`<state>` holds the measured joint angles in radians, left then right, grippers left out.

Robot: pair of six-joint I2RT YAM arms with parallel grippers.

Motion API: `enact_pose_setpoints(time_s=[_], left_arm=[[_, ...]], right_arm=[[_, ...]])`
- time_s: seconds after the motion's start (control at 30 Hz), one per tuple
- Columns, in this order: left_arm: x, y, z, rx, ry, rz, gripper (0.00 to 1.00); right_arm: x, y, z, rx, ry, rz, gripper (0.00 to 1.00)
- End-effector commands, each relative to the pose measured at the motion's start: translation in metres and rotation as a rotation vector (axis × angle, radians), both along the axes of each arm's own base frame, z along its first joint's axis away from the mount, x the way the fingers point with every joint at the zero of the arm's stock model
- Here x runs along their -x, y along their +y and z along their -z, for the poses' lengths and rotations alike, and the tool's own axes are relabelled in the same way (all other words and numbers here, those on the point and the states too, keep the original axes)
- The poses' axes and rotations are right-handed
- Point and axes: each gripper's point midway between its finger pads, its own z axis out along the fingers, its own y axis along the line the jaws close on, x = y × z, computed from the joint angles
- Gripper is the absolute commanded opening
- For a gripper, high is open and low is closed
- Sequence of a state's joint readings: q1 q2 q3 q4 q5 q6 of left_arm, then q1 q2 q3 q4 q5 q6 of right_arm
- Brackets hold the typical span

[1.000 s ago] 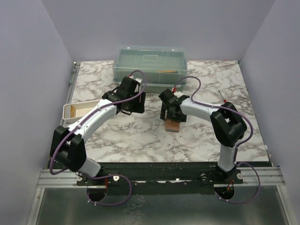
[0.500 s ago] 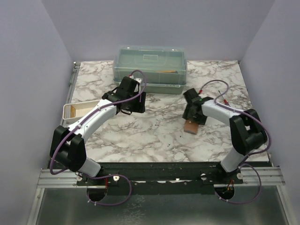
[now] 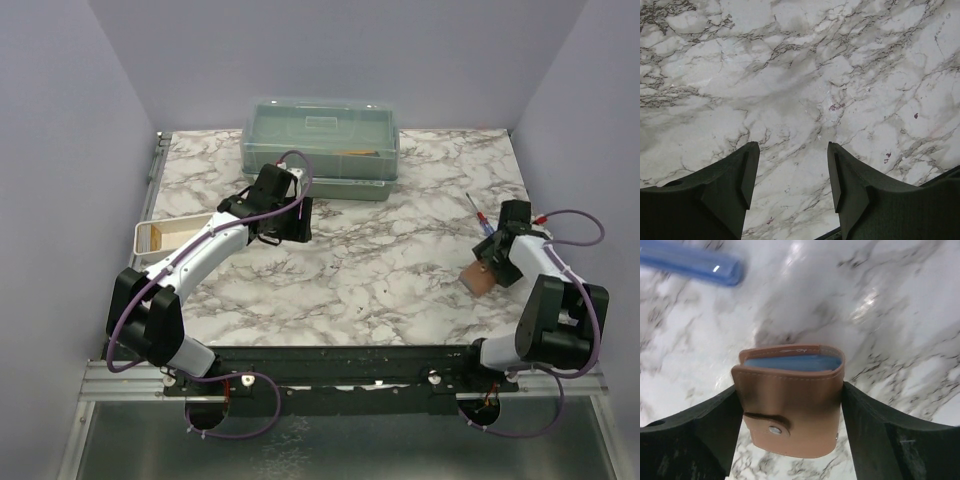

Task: Put the credit cards into the card holder
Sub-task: Move the card holder to the center of the board, then reset both arms

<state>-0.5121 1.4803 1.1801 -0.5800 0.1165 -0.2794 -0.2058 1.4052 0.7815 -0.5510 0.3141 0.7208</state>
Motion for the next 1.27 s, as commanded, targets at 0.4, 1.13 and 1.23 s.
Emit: enact_pose_setpoints(time_s=[0.4,1.13,1.23], left_arm=[[-0.009,-0.021,-0.125,0.317,-0.234,0.065,0.66],[0.074,0.041,-0.413,0.796,-1.101,-0.021,0.99],[0.079,0.047,-0.414,0.789,-1.127,-0.031,0.99]], right_arm=[[-0.042,0.054,-0.207,-0.067,-0.570,-0.524,1.00],[0.066,0.100,-0.495,0.349,-1.359,-0.694,1.00],[0.069,0.098,-0.501,0.368,-1.426,-0.658,1.00]])
